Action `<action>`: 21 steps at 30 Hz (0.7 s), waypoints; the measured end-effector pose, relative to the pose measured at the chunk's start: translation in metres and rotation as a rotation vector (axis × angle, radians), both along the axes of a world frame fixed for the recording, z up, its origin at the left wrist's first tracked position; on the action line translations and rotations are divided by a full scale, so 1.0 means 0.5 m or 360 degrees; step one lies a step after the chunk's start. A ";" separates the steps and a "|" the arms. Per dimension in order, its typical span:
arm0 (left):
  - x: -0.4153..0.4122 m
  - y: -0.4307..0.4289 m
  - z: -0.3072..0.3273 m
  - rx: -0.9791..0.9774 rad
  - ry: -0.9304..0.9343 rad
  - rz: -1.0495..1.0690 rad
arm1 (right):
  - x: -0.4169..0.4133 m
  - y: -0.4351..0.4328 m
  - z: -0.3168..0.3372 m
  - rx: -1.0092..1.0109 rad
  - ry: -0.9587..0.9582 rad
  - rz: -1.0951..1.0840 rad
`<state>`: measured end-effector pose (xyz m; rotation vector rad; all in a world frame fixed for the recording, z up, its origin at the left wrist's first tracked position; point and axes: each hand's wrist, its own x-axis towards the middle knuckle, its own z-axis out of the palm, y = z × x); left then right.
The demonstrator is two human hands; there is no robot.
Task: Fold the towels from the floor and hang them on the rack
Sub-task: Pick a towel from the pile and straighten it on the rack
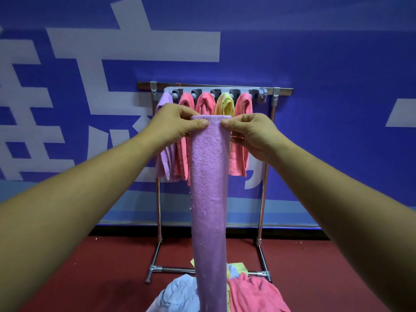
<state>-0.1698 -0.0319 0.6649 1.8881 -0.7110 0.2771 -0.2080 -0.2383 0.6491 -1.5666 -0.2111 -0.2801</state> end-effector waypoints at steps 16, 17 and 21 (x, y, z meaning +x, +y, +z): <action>-0.004 -0.002 -0.002 0.0045 -0.0120 0.0042 | -0.001 0.002 0.023 -0.0373 0.0045 -0.0038; -0.003 -0.005 -0.004 0.0032 -0.0129 0.0037 | 0.000 0.001 0.024 -0.0464 0.0033 -0.0022; 0.005 -0.006 -0.009 0.0008 -0.0121 0.0035 | 0.003 -0.003 0.037 -0.0798 -0.0177 -0.0176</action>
